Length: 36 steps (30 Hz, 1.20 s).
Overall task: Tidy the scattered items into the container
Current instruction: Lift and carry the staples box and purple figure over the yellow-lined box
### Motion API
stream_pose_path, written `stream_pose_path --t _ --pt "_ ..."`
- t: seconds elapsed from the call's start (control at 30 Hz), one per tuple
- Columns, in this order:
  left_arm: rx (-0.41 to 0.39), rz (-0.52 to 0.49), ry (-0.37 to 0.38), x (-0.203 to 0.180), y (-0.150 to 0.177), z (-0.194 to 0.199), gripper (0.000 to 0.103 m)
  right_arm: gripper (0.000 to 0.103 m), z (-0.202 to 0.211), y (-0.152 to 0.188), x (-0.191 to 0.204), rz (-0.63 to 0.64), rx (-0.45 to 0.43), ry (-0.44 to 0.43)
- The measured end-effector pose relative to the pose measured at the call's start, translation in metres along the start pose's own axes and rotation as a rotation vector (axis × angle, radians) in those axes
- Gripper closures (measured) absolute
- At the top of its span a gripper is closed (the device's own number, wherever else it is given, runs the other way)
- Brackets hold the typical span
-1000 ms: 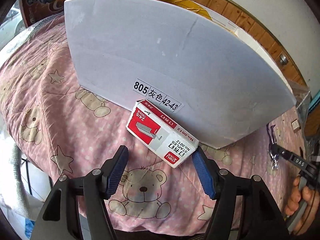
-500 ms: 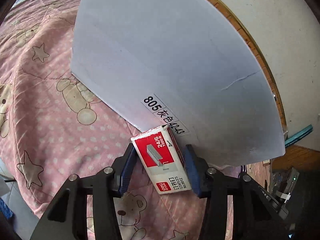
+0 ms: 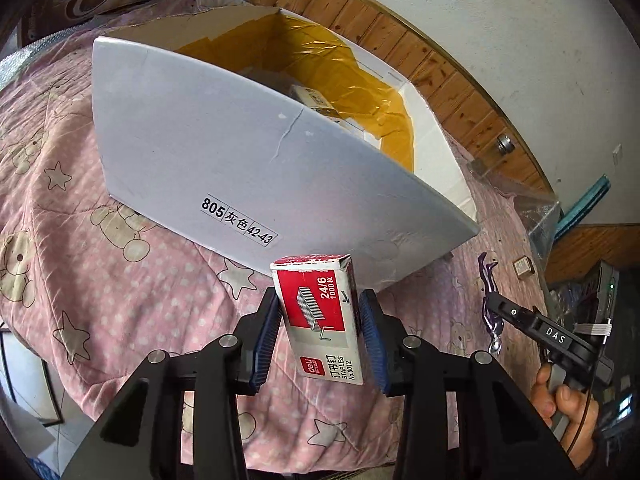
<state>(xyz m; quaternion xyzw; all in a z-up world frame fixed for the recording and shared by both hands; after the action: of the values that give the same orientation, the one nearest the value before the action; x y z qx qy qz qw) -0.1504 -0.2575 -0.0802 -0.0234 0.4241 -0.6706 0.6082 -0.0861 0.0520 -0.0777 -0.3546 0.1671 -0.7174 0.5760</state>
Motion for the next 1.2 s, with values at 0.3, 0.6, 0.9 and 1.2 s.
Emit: stream_pose_path --t 0.3,0.6,0.9,1.2 --pt "-0.049 -0.057 0.031 -0.027 0.004 0.018 0.062 0.071 0.025 0.002 0.001 -0.045 -0.034 -0.046" --pt "-0.098 -0.137 0.062 -0.055 0.002 0.044 0.062 0.071 0.052 0.008 -0.004 -0.060 -0.073 -0.059" --pt "-0.147 -0.191 0.101 -0.089 -0.013 0.064 0.062 0.071 0.077 0.006 -0.009 -0.068 -0.122 -0.065" --pt "-0.174 -0.259 0.121 -0.120 -0.025 0.074 0.062 0.071 0.111 -0.008 0.019 0.044 -0.214 -0.067"
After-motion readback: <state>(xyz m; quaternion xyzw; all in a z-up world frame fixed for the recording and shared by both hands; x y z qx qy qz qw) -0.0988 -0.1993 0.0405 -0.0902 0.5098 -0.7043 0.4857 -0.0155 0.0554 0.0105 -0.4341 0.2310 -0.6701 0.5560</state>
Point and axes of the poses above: each gripper's, at about its wrist camera, not at the fingertips, and z roughly against the way its jaws point, x to its left, y to its underside, the point moved 4 cm from there along -z, roughly the way its jaws point, and after that the axes turned 8 degrees about -x, right-handed, at the moved point
